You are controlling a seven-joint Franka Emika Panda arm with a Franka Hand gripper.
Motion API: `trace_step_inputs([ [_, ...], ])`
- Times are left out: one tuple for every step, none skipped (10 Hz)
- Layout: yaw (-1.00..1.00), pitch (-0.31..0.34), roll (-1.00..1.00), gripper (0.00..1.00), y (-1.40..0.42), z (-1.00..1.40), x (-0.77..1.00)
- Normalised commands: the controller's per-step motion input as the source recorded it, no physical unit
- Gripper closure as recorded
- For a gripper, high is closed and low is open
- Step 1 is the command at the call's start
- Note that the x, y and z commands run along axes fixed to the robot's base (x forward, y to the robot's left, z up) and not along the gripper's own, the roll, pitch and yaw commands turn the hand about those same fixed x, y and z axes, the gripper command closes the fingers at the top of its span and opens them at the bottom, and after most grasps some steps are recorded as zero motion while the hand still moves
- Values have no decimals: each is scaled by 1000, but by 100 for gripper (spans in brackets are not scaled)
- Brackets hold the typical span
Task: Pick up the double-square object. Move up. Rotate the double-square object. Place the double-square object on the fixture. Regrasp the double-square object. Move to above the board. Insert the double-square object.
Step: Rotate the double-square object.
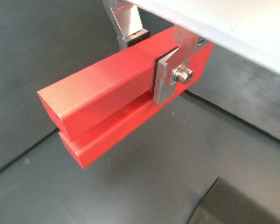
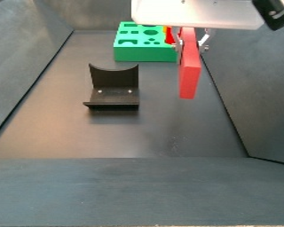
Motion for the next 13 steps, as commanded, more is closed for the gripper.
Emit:
trace_step_inputs([
  [-1000, -2, -5, 100, 20, -19, 8],
  [-1000, -2, -5, 100, 20, -19, 8],
  [-1000, -2, -5, 100, 19, -19, 8],
  [-1000, -2, -6, 100, 19, -19, 8],
  [-1000, -2, -6, 100, 19, -19, 8],
  [-1000, -2, -6, 100, 19, -20, 8],
  [-1000, -2, -6, 100, 19, -20, 7],
  [-1000, -2, -6, 100, 19, -20, 7],
  [-1000, -2, -6, 100, 19, -20, 7],
  [-1000, -2, -6, 100, 19, -20, 7],
  [-1000, -2, -7, 100, 19, -20, 7],
  [-1000, -2, -7, 100, 19, -20, 7],
  [-1000, -2, -7, 100, 19, -20, 7],
])
